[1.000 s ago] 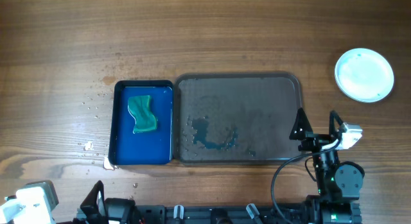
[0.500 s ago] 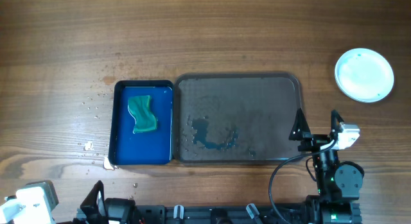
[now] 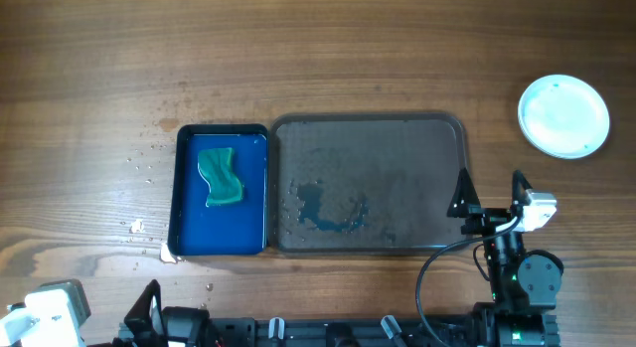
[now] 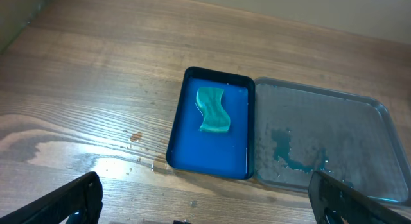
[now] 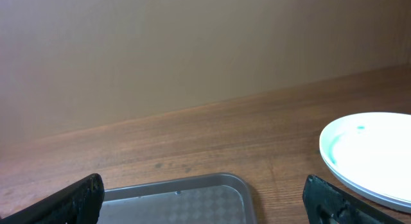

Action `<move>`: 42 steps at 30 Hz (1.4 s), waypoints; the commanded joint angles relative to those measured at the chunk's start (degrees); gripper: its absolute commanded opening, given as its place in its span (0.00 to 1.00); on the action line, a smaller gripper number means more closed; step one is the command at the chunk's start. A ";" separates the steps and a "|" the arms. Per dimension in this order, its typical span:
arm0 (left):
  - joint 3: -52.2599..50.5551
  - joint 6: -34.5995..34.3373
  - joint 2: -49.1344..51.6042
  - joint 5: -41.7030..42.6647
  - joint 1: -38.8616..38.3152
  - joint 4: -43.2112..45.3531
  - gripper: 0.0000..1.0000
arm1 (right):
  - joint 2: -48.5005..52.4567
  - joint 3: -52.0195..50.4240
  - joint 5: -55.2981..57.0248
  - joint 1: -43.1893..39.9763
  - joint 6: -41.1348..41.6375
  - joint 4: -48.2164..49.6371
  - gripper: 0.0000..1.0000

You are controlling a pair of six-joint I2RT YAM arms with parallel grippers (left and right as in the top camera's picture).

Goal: Clean dirty plates on tray and stack at the side

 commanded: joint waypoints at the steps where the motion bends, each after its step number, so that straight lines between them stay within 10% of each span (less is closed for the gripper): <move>1: 0.07 -0.52 -0.42 -0.52 -0.26 0.13 1.00 | -0.57 -0.09 0.59 0.33 -0.98 0.11 1.00; 24: 0.07 -0.55 -0.39 0.15 -0.26 1.73 1.00 | -0.50 -0.09 0.59 0.33 -0.98 0.11 1.00; 33: -8.66 -0.26 -2.99 1.75 5.27 28.63 1.00 | -0.50 -0.09 0.59 0.33 -0.98 0.13 1.00; 42: -49.57 -0.33 -18.82 14.91 9.14 72.74 1.00 | -0.50 -0.09 0.59 0.33 -0.98 0.13 1.00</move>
